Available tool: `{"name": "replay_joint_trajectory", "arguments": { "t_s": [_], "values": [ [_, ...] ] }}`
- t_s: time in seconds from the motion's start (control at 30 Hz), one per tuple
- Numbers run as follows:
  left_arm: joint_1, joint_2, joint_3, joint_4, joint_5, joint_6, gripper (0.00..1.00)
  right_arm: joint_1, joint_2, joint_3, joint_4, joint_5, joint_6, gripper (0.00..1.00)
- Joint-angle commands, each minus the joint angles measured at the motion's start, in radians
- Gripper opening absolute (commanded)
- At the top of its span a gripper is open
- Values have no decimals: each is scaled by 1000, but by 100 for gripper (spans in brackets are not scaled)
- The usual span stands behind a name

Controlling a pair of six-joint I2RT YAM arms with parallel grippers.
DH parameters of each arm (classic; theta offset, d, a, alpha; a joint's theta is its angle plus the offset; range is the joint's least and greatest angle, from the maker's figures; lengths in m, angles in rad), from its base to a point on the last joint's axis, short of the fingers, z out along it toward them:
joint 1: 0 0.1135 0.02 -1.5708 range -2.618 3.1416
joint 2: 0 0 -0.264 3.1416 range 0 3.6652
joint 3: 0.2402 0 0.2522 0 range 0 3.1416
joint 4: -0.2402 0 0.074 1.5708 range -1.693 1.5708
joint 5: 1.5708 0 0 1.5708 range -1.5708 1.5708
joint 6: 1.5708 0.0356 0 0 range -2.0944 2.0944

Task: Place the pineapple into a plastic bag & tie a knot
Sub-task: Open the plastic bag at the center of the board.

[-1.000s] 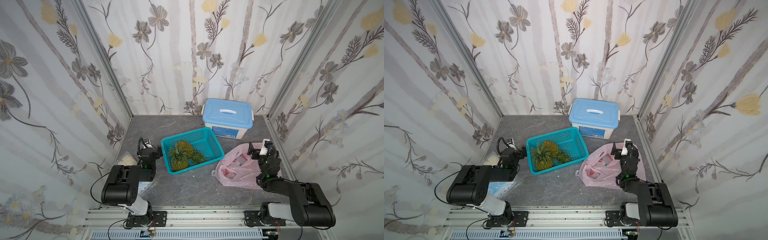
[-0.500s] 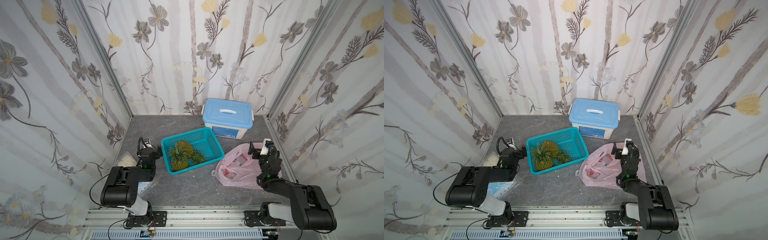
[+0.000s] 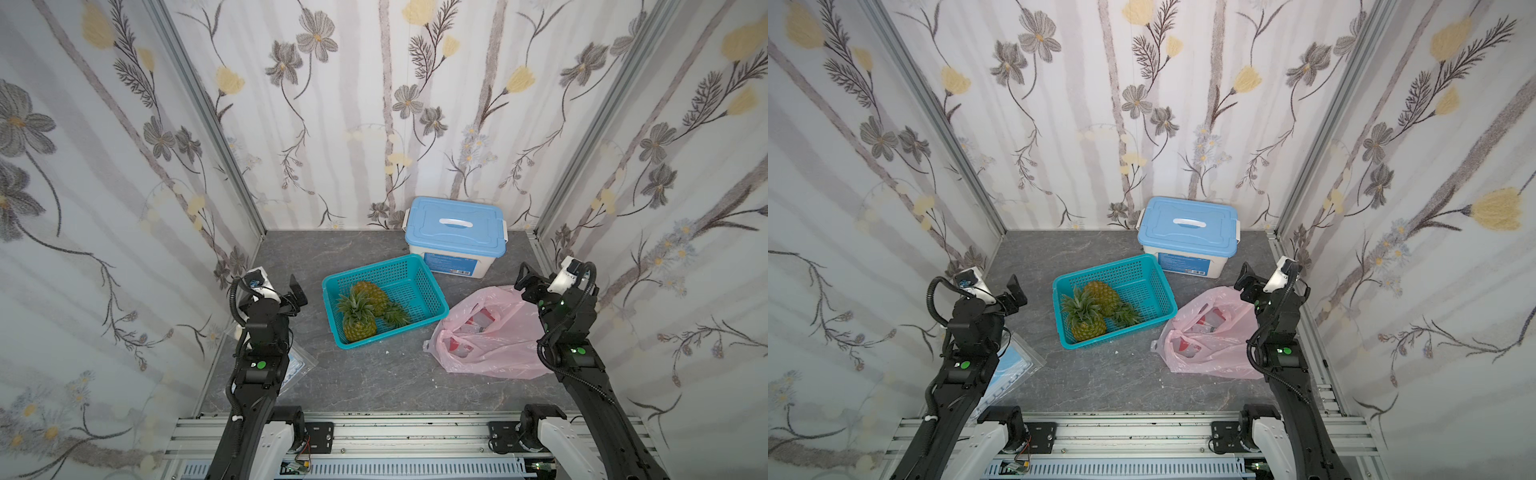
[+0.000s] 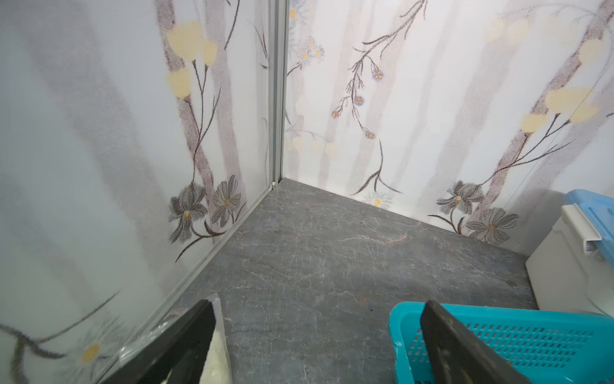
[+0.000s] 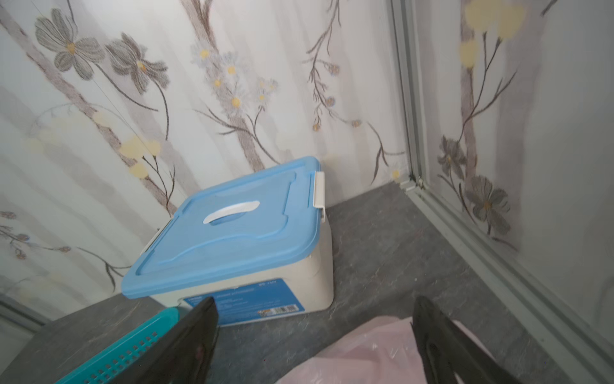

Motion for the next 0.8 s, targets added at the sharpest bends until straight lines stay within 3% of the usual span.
{"name": "replay_joint_trajectory", "arguments": {
  "t_s": [0.0,0.07,0.17,0.33,0.47,0.53,0.67,0.77],
  "values": [
    [0,-27,79,-311,94,-221,99,29,50,110,-459,-104,192,87],
    [-13,-16,133,-376,209,-313,95,54,83,160,-595,-141,206,83],
    [-98,8,201,-445,279,-406,93,76,108,178,-701,-194,206,81],
    [-406,77,267,-460,192,-453,91,132,125,157,-683,-290,149,77],
    [-651,220,320,-418,118,-467,92,258,174,135,-611,-325,70,72],
    [-729,298,344,-389,102,-474,93,338,198,114,-552,-345,75,71],
    [-770,397,357,-332,89,-602,92,494,200,-5,-356,-325,137,65],
    [-771,441,362,-321,103,-650,92,536,217,-66,-255,-333,192,62]
  ]
}}
